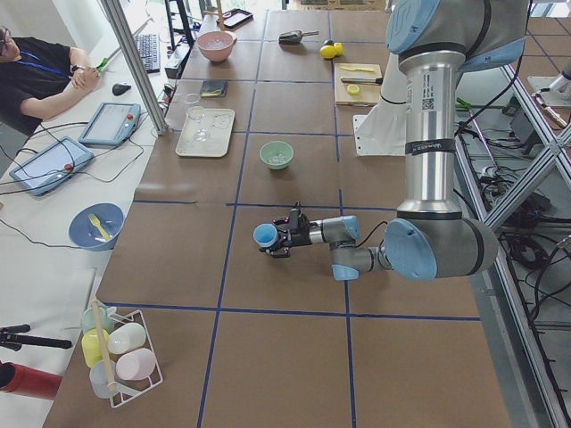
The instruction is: Pour ice into bowl
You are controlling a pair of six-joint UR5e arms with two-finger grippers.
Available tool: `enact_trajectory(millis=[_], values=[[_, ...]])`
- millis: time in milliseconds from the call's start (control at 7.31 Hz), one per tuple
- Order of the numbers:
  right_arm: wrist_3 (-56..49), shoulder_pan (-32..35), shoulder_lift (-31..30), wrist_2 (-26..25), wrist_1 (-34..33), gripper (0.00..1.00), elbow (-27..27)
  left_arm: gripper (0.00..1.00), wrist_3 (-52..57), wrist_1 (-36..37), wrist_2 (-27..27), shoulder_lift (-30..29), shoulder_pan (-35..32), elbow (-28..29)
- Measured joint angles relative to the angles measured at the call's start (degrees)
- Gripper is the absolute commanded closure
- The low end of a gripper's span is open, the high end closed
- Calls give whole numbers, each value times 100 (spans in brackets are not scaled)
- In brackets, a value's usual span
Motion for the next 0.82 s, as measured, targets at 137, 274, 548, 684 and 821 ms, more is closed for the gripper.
enact_trajectory(millis=[137,274,548,684,821], values=[[2,3,0,0,1,0,0,1,7,-3,-1,4,5,-6],[2,9,0,0,5,0,0,1,27,-17,-5,24,6,-25],[3,28,0,0,7,0,6,1,154,-65,-17,133,-13,-241],[5,32,0,0,8,0,8,1,287,-86,-24,285,-23,-492],[9,34,1,0,8,0,8,0,447,-98,-34,465,-32,-785]])
